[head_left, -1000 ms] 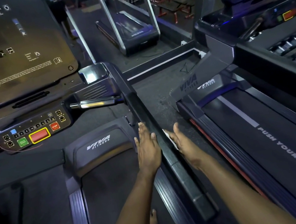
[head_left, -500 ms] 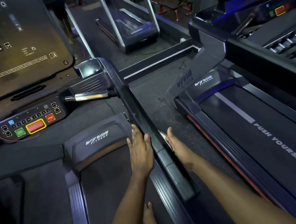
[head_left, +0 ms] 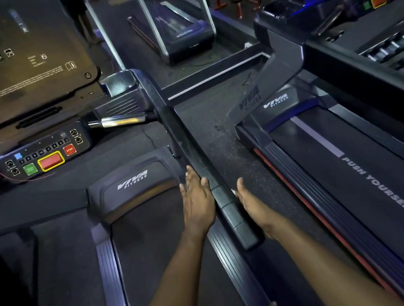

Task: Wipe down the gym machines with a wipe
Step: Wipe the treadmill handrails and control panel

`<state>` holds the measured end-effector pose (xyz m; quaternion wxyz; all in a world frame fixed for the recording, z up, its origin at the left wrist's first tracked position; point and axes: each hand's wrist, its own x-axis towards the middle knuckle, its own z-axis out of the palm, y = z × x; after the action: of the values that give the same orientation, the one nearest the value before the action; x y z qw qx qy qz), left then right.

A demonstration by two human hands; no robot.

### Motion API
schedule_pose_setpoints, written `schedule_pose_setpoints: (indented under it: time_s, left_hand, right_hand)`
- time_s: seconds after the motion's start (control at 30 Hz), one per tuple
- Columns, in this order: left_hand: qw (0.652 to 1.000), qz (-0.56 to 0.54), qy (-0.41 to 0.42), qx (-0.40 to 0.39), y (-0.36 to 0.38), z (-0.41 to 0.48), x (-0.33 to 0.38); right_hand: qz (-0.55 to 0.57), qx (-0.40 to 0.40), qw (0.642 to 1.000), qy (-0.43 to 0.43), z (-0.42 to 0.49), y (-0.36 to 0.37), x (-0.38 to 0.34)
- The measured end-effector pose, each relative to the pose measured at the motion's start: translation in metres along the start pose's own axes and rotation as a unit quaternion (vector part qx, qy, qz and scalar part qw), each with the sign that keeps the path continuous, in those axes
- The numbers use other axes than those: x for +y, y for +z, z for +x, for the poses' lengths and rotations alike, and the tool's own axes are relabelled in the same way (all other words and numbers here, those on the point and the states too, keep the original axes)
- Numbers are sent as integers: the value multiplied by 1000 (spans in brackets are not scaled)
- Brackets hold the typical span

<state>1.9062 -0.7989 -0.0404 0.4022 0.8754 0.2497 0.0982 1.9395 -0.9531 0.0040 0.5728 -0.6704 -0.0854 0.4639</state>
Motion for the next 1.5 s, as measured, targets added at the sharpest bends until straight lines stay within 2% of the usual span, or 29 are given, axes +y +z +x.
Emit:
schedule_pose_setpoints:
  time_s: [0.1,0.23,0.3,0.43,0.5,0.6,0.67,0.77,0.83,0.9,0.97,1.07,1.23,1.37,1.43,1.5]
  left_hand:
    - [999,14,-10,-35,-6,2,3]
    - [996,35,10,-75,-20,-3,1]
    - [995,28,32,-90,-24,-16,-4]
    - [991,-9,68,-118,-28,-45,-15]
    - [988,-13,72,-138,-30,-56,-17]
    - [984,-16,86,-157,-37,-70,-17]
    - [981,-12,95,-167,-41,-77,-16]
    - [981,-11,99,-169,-48,-91,-16]
    - [981,-23,104,-164,-54,-100,-18]
    - [982,-43,107,-151,-58,-107,-19]
    - [983,-78,104,-131,-61,-114,-19]
    - [978,-135,112,-114,-62,-121,-10]
    - [964,-192,143,-116,-65,-132,10]
    - [971,-151,161,-91,-71,-131,12]
    - [979,-103,145,-97,-70,-127,6]
    - [992,-66,95,-56,-67,-125,-4]
  right_hand:
    - [-33,40,998,35,-22,2,11]
    - [-24,97,995,-8,-24,12,-1]
    - [-16,98,995,-19,-23,16,-6]
    - [-60,116,990,45,-30,17,18]
    - [-88,153,983,55,-39,19,33]
    - [-129,237,963,3,-50,26,39]
    - [-106,235,966,-28,-53,28,40]
    - [-98,230,968,2,-58,35,45]
    - [-158,281,947,2,-67,40,49]
    - [-237,358,901,-54,-78,41,52]
    - [-227,405,879,-104,-92,43,52]
    - [-149,388,900,-133,-102,33,55]
    - [-179,335,904,-196,-106,36,37]
    - [-141,274,929,-204,-98,46,31]
    - [-126,260,935,-204,-89,45,35]
    - [-116,286,929,-205,-83,46,36]
